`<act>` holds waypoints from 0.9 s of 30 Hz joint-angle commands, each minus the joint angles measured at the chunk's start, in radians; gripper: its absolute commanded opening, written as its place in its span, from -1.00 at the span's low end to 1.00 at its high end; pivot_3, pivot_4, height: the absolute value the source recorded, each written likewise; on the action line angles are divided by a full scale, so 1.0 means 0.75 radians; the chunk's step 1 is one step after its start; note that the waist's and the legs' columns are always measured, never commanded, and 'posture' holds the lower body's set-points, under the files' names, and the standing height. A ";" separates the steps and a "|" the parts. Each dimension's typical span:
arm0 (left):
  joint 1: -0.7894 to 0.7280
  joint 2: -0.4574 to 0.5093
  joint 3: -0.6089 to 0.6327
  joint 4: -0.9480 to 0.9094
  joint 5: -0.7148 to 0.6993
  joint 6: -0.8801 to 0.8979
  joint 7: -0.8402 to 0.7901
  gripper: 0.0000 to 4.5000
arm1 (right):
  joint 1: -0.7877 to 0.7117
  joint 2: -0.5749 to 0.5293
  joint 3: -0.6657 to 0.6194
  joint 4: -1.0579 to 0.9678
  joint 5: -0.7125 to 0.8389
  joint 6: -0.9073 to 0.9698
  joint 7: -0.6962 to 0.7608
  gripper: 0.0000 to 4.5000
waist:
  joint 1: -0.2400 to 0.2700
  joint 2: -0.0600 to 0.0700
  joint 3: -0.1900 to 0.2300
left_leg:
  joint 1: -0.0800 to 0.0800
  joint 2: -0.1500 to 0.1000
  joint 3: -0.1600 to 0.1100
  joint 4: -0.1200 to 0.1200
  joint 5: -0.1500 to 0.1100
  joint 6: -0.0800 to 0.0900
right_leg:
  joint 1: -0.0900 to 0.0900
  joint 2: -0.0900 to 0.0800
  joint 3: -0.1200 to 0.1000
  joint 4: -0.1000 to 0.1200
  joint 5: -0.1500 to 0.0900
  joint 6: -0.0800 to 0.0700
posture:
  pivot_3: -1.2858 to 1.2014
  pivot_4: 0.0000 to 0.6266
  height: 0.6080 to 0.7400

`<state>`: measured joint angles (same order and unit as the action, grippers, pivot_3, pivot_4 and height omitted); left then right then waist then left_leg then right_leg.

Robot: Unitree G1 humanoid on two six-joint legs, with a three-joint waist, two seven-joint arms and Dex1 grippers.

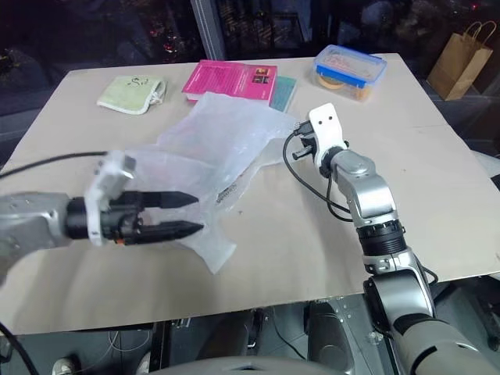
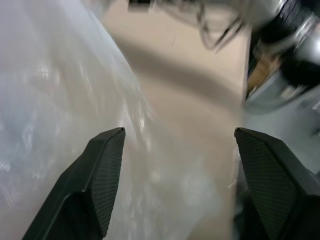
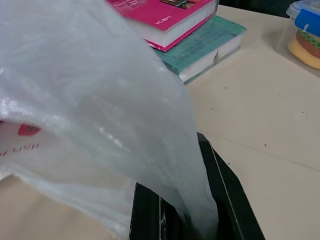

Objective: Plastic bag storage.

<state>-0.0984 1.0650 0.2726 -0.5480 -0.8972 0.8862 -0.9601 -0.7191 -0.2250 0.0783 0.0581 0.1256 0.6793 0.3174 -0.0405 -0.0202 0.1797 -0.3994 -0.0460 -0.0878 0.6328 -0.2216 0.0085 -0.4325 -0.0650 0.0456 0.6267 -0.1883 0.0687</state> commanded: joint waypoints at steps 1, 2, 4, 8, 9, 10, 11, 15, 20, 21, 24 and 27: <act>-0.053 -0.042 0.067 0.001 -0.111 0.012 0.027 0.63 | 0.019 -0.017 -0.016 -0.105 0.005 0.031 0.001 -1.00 | 0.004 0.000 0.000 | 0.000 0.000 0.000 0.000 0.000 0.000 | 0.000 0.000 0.000 0.000 0.000 0.000 | 0.03 -0.52 1.00; -0.098 -0.030 0.116 0.058 -0.278 0.114 0.032 0.63 | 0.024 -0.018 -0.014 -0.113 0.004 0.038 0.001 -1.00 | 0.005 -0.001 0.000 | 0.000 0.001 -0.001 0.000 0.000 0.000 | 0.000 0.000 -0.001 0.000 0.000 0.000 | 0.03 -0.52 1.00; -0.155 0.042 0.200 0.222 -0.552 0.302 -0.009 0.63 | 0.027 -0.016 -0.009 -0.119 0.002 0.046 0.003 -1.00 | 0.000 -0.001 0.000 | -0.001 0.002 -0.002 0.002 0.000 0.000 | 0.001 0.000 -0.003 0.000 0.000 0.001 | 0.03 -0.52 1.00; -0.054 0.175 0.297 0.430 -0.556 0.456 -0.180 0.63 | 0.028 -0.020 -0.001 -0.110 -0.004 0.046 0.011 -1.00 | -0.018 0.002 0.002 | 0.001 0.001 0.000 0.002 0.000 0.001 | 0.001 0.003 -0.003 0.001 0.000 0.001 | 0.03 -0.52 1.00; -0.041 0.184 0.310 0.454 -0.558 0.471 -0.187 0.63 | 0.029 -0.022 0.000 -0.109 -0.004 0.044 0.013 -1.00 | -0.027 0.004 0.003 | 0.001 0.001 0.000 0.002 0.000 0.001 | 0.001 0.003 -0.002 0.001 0.000 0.001 | 0.03 -0.52 1.00; -0.007 0.200 0.330 0.460 -0.564 0.497 -0.224 0.63 | 0.031 -0.024 0.000 -0.107 -0.004 0.043 0.014 -1.00 | -0.031 0.004 0.003 | 0.001 0.001 0.000 0.001 0.000 0.001 | 0.000 0.003 -0.002 0.001 -0.001 0.001 | 0.03 -0.52 1.00; 0.081 0.221 0.355 0.423 -0.524 0.498 -0.297 0.63 | 0.032 -0.025 0.002 -0.104 -0.004 0.041 0.016 -1.00 | -0.032 0.004 0.003 | 0.001 0.002 0.000 0.001 0.000 0.001 | 0.000 0.003 -0.002 0.001 -0.001 0.001 | 0.03 -0.52 1.00; 0.441 0.212 0.398 0.239 -0.291 0.350 -0.468 0.63 | 0.040 -0.034 0.004 -0.106 -0.002 0.043 0.019 -1.00 | -0.037 0.004 0.004 | 0.000 0.005 0.002 0.000 -0.001 0.001 | -0.001 0.002 0.000 -0.001 0.000 0.000 | 0.03 -0.52 1.00; 0.496 -0.102 0.248 -0.003 -0.235 0.206 -0.196 0.63 | 0.054 -0.054 0.004 -0.136 0.001 0.074 0.019 -1.00 | -0.014 0.004 0.003 | 0.001 0.006 0.002 -0.002 -0.001 0.002 | -0.001 0.000 0.001 -0.002 -0.003 -0.004 | 0.03 -0.52 1.00; 0.463 -0.182 0.186 -0.037 -0.192 0.163 -0.108 0.63 | 0.057 -0.058 0.004 -0.142 0.000 0.083 0.017 -1.00 | -0.005 0.002 0.003 | 0.000 0.006 0.002 -0.001 -0.001 0.002 | -0.001 0.000 0.000 -0.002 -0.003 -0.004 | 0.03 -0.52 1.00; 0.406 -0.301 0.002 -0.099 -0.034 0.053 0.033 0.63 | 0.060 -0.069 0.002 -0.157 0.001 0.105 0.014 -1.00 | 0.008 0.003 0.002 | 0.001 0.007 0.002 0.000 -0.001 0.001 | 0.001 0.000 -0.001 0.000 -0.002 -0.004 | 0.03 -0.52 1.00; 0.304 -0.438 -0.138 -0.086 0.093 -0.018 0.198 0.63 | 0.054 -0.080 0.000 -0.170 0.001 0.126 0.014 -1.00 | 0.008 0.003 0.001 | 0.002 0.006 0.003 0.002 -0.001 0.002 | 0.002 0.001 -0.001 0.000 0.000 -0.007 | 0.03 -0.52 1.00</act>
<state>0.1563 0.7585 0.2078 -0.5911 -0.8839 0.9240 -0.8758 -0.6705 -0.2711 0.0997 -0.0215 0.1257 0.7669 0.3257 -0.0346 -0.0179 0.1806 -0.3980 -0.0415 -0.0861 0.6349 -0.2224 0.0096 -0.4308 -0.0638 0.0450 0.6266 -0.1880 0.0632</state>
